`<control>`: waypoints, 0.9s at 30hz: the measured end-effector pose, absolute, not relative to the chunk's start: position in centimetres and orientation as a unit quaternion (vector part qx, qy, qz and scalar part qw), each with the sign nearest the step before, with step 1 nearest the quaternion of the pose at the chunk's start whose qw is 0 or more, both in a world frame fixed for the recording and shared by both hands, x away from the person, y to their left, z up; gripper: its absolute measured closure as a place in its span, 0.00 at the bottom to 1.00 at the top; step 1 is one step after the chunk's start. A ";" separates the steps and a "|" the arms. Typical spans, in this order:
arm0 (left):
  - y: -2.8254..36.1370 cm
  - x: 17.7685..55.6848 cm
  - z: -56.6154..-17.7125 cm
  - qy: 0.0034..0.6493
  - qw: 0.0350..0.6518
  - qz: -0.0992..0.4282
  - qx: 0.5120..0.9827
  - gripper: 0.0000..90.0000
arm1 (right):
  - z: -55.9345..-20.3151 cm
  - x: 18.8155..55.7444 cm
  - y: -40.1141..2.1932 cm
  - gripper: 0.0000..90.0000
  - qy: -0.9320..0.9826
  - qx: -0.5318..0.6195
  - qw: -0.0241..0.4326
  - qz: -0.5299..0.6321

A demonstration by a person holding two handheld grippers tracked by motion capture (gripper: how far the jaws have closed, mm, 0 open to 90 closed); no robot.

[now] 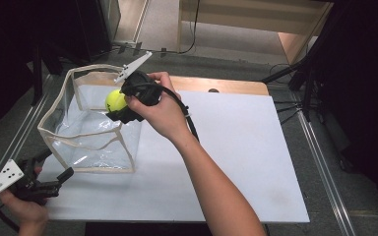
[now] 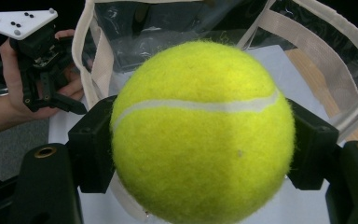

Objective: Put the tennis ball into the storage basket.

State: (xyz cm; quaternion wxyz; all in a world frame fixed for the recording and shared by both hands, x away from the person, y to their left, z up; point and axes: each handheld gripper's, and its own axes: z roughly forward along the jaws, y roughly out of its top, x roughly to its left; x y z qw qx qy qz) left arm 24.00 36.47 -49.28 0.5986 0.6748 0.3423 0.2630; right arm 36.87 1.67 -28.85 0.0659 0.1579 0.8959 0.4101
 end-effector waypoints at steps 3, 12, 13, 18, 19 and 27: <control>36.5 24.0 -49.3 0.342 0.599 0.263 0.675 0.00 | -28.8 37.0 2.0 0.26 0.896 0.157 0.065 0.410; 36.5 24.0 -49.3 0.339 0.600 0.263 0.676 0.00 | -29.2 37.3 3.3 0.26 0.900 0.150 0.057 0.406; 36.5 24.0 -49.3 0.337 0.601 0.263 0.676 0.00 | -29.2 37.3 3.3 0.26 0.900 0.150 0.057 0.406; 36.5 24.0 -49.3 0.339 0.601 0.263 0.675 0.00 | -29.5 37.5 4.0 0.26 0.903 0.148 0.055 0.399; 36.5 24.0 -49.3 0.339 0.601 0.263 0.675 0.00 | -29.6 37.5 4.2 0.26 0.904 0.150 0.050 0.398; 36.5 24.0 -49.3 0.340 0.601 0.261 0.675 0.00 | -30.3 37.9 4.9 0.26 0.910 0.147 0.044 0.384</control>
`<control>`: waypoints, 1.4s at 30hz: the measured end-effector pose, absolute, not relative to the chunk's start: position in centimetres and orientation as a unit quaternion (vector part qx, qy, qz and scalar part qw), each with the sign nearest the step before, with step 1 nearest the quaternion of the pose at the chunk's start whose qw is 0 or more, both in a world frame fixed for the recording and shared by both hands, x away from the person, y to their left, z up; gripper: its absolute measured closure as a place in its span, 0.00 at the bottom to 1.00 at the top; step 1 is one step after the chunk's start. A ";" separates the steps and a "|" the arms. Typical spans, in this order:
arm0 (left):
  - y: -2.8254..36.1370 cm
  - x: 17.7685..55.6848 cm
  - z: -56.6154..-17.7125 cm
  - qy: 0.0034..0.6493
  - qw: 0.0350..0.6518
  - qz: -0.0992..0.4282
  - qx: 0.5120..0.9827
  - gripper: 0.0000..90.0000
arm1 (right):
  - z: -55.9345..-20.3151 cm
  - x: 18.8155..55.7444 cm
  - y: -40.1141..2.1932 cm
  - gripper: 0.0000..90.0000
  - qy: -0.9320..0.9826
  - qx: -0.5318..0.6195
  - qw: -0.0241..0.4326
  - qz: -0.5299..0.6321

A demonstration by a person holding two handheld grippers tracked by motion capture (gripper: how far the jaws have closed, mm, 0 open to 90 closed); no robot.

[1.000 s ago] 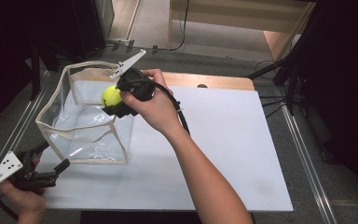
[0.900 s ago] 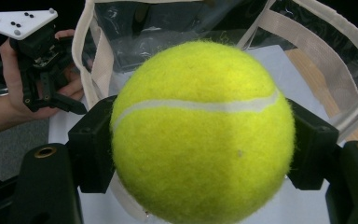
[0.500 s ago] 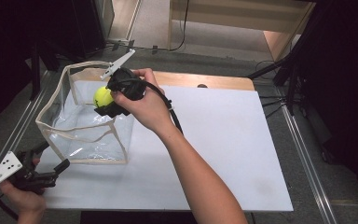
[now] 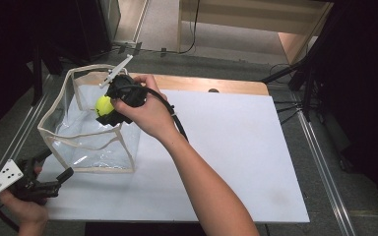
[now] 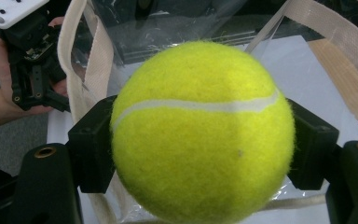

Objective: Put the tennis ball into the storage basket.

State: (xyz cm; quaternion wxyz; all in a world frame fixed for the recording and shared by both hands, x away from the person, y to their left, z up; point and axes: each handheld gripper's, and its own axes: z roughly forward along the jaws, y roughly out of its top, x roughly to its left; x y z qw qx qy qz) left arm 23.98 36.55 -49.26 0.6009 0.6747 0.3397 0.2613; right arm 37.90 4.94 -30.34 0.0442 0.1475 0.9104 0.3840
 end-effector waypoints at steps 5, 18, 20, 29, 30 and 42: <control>36.5 24.0 -49.3 0.340 0.601 0.261 0.675 0.00 | -30.6 38.1 5.3 0.26 0.916 0.140 0.045 0.374; 36.5 24.0 -49.3 0.340 0.601 0.261 0.675 0.00 | -30.8 38.4 6.2 0.26 0.930 0.145 0.040 0.334; 36.5 24.0 -49.3 0.340 0.602 0.261 0.673 0.00 | -30.9 38.4 6.3 0.26 0.931 0.145 0.039 0.332; 36.5 24.0 -49.3 0.341 0.602 0.260 0.673 0.00 | -31.0 38.4 6.8 0.26 0.937 0.137 0.036 0.321; 36.5 24.0 -49.3 0.341 0.602 0.260 0.673 0.00 | -31.0 38.4 6.8 0.26 0.937 0.137 0.036 0.321; 36.5 24.0 -49.3 0.341 0.602 0.260 0.673 0.00 | -31.2 38.3 6.7 0.20 0.939 0.137 0.027 0.313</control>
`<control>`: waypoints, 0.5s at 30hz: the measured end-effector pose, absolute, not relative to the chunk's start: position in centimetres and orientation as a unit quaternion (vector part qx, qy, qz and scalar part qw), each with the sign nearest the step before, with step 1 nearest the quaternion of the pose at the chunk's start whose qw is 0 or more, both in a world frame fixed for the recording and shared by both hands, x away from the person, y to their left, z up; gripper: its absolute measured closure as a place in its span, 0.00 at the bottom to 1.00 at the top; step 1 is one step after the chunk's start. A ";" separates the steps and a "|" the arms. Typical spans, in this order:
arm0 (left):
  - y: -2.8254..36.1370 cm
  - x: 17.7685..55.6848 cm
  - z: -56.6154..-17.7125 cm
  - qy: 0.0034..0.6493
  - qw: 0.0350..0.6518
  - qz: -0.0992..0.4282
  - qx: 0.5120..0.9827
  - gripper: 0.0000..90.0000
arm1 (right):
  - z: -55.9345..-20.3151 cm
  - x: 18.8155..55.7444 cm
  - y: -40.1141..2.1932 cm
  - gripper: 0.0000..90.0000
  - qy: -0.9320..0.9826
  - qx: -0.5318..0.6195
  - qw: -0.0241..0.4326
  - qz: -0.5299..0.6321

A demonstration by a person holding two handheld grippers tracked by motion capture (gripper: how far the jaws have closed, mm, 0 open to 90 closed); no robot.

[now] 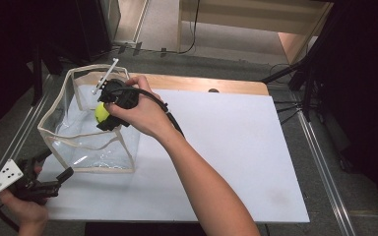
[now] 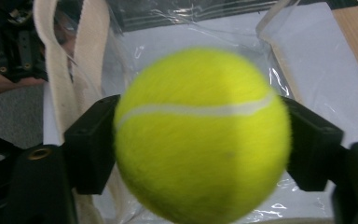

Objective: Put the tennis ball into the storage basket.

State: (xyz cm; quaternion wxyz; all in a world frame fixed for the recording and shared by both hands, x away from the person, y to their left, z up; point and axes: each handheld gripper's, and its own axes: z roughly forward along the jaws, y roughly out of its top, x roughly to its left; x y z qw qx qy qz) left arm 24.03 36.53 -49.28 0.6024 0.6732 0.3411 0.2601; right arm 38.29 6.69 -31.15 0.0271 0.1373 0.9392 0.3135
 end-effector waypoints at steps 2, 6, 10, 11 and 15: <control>36.5 24.0 -49.3 0.340 0.602 0.261 0.673 0.00 | -30.8 38.1 6.6 0.17 0.934 0.142 0.029 0.328; 36.5 24.0 -49.3 0.341 0.603 0.261 0.673 0.00 | -30.0 37.8 6.1 0.12 0.925 0.140 0.036 0.350; 36.5 24.0 -49.3 0.341 0.603 0.260 0.672 0.00 | -29.4 37.4 5.4 0.12 0.920 0.140 0.053 0.363; 36.5 24.0 -49.3 0.340 0.602 0.261 0.673 0.00 | -29.3 37.4 5.2 0.11 0.918 0.139 0.052 0.367; 36.5 24.0 -49.3 0.340 0.602 0.261 0.673 0.00 | -29.0 37.0 4.4 0.11 0.913 0.143 0.057 0.377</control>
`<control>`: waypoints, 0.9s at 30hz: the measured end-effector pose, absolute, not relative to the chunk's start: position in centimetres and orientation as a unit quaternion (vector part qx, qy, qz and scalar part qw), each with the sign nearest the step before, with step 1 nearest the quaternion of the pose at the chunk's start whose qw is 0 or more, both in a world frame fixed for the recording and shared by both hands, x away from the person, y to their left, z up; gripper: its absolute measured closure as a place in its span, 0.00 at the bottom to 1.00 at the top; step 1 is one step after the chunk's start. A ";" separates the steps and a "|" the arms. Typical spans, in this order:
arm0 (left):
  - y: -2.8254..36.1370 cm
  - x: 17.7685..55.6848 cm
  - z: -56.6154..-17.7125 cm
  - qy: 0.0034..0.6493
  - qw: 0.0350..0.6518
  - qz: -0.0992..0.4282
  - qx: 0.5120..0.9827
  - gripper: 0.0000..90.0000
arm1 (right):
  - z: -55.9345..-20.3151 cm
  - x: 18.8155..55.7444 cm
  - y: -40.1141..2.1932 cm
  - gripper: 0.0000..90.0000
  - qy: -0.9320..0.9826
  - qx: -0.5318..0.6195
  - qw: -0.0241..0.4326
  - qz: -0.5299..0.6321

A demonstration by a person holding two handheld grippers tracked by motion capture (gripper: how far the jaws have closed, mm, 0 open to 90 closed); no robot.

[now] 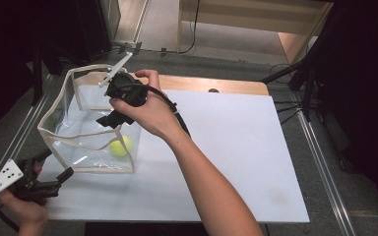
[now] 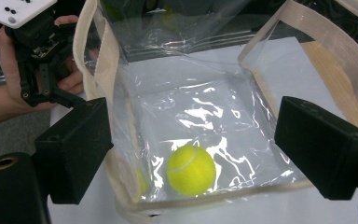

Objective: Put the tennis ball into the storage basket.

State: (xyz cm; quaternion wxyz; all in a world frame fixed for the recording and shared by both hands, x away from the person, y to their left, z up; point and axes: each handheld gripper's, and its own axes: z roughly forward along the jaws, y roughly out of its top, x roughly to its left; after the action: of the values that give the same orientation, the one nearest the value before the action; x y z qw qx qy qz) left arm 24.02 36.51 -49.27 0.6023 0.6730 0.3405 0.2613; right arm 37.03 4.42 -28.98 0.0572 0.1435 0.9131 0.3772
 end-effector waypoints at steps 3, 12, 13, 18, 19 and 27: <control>36.5 24.0 -49.3 0.340 0.602 0.262 0.673 0.00 | -29.0 36.8 3.9 0.11 0.911 0.148 0.060 0.380; 36.5 24.1 -49.3 0.339 0.602 0.262 0.674 0.00 | -29.4 35.9 1.9 0.11 0.906 0.160 0.066 0.387; 36.5 24.0 -49.3 0.339 0.602 0.262 0.674 0.00 | -29.4 35.9 1.9 0.11 0.906 0.160 0.066 0.387; 36.5 24.0 -49.3 0.338 0.601 0.262 0.675 0.00 | -29.7 35.6 0.9 0.11 0.905 0.164 0.068 0.387; 36.5 24.0 -49.3 0.339 0.602 0.262 0.674 0.00 | -29.8 35.5 0.8 0.11 0.905 0.167 0.069 0.385; 36.5 24.1 -49.3 0.338 0.601 0.262 0.675 0.00 | -31.1 35.3 -0.3 0.11 0.905 0.176 0.067 0.382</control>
State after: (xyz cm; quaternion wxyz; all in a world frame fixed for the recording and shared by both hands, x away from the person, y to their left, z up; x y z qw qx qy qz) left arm 24.05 36.47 -49.29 0.6013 0.6748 0.3380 0.2623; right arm 35.27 -0.34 -31.13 0.0666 0.1765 0.9049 0.3815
